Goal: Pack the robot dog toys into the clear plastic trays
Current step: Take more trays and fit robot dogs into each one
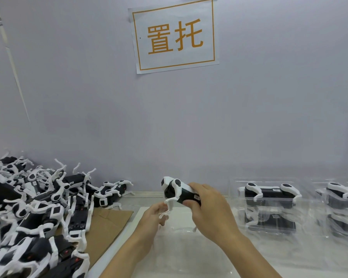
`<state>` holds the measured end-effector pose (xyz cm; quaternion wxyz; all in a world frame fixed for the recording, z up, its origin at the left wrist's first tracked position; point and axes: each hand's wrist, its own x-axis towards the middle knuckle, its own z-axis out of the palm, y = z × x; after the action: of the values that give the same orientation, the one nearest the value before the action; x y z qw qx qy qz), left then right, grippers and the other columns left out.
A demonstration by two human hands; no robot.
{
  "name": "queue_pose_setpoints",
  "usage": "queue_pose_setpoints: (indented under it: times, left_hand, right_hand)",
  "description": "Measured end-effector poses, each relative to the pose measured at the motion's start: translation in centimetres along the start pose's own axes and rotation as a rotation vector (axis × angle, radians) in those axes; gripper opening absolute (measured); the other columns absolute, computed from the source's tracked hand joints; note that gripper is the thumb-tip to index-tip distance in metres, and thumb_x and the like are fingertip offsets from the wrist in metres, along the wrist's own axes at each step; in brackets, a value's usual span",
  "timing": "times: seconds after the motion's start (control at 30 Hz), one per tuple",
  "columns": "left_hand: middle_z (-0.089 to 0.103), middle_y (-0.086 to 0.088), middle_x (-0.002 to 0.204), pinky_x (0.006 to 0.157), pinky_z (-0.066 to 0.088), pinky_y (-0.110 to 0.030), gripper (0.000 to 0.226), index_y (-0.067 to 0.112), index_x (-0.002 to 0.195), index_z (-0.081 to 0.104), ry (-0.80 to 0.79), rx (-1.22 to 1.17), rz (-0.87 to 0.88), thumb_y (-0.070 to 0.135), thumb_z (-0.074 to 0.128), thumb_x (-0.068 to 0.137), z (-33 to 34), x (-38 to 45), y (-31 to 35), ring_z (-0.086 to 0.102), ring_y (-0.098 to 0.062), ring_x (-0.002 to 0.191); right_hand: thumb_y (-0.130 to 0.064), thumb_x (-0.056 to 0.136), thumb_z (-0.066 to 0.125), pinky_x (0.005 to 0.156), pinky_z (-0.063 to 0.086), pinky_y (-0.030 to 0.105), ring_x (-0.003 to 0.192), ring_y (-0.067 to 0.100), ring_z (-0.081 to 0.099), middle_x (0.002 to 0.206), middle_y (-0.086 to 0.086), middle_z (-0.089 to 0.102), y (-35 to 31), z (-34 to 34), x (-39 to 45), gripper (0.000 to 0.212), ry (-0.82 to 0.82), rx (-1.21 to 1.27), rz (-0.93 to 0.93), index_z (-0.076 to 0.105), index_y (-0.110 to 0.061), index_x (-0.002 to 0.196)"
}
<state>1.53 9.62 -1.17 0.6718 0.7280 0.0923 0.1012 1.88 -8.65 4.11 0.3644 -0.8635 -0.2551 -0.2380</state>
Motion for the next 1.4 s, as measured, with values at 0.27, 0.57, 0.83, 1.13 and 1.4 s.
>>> queue_pose_setpoints:
  times: [0.27, 0.57, 0.83, 1.13, 1.4]
  left_hand:
    - [0.072, 0.007, 0.098, 0.074, 0.042, -0.027, 0.042, 0.026, 0.095, 0.075, -0.05, -0.027, 0.031, 0.016, 0.058, 0.058, -0.3, -0.2, 0.1, 0.063, -0.015, 0.09]
    - [0.074, 0.008, 0.102, 0.071, 0.042, -0.026, 0.044, 0.035, 0.093, 0.077, -0.085, -0.064, 0.039, 0.018, 0.059, 0.057, -0.3, -1.0, 0.7, 0.064, -0.004, 0.08]
    - [0.073, 0.009, 0.087, 0.066, 0.045, -0.023, 0.033, 0.029, 0.086, 0.077, -0.143, -0.081, 0.05, 0.018, 0.052, 0.068, -0.2, -1.7, 1.3, 0.063, 0.001, 0.069]
    - [0.074, 0.001, 0.087, 0.052, 0.046, -0.014, 0.028, 0.013, 0.096, 0.077, -0.122, -0.097, 0.023, 0.008, 0.049, 0.098, -0.1, -1.9, 1.8, 0.066, -0.003, 0.068]
    - [0.069, 0.006, 0.072, 0.068, 0.038, -0.027, 0.03, 0.019, 0.089, 0.076, -0.009, 0.013, -0.074, 0.015, 0.049, 0.102, 0.1, -1.4, 2.7, 0.056, -0.011, 0.073]
  right_hand:
    - [-0.03, 0.086, 0.065, 0.065, 0.046, 0.029, 0.072, 0.01, 0.058, 0.075, -0.01, 0.064, 1.2, -0.1, 0.1, 0.004, -0.133, 0.112, 0.138, 0.064, -0.028, 0.088]
    - [-0.031, 0.086, 0.065, 0.07, 0.046, 0.031, 0.084, 0.018, 0.057, 0.086, -0.006, 0.061, 1.4, 0.0, -0.7, 0.01, -0.299, -0.102, 0.135, 0.062, -0.022, 0.083]
    - [-0.031, 0.085, 0.066, 0.062, 0.039, 0.028, 0.084, 0.02, 0.055, 0.084, -0.006, 0.061, 1.0, 0.1, -0.8, 0.016, -0.289, -0.162, 0.118, 0.057, -0.02, 0.079]
    - [-0.031, 0.083, 0.068, 0.059, 0.037, 0.029, 0.084, 0.023, 0.054, 0.087, -0.005, 0.063, 0.3, 0.2, -1.1, 0.015, -0.27, -0.202, 0.132, 0.057, -0.022, 0.078]
    - [-0.034, 0.085, 0.067, 0.066, 0.035, 0.032, 0.081, 0.026, 0.047, 0.085, -0.002, 0.054, -1.0, 1.6, -1.4, 0.017, -0.21, -0.278, 0.165, 0.054, -0.023, 0.081]
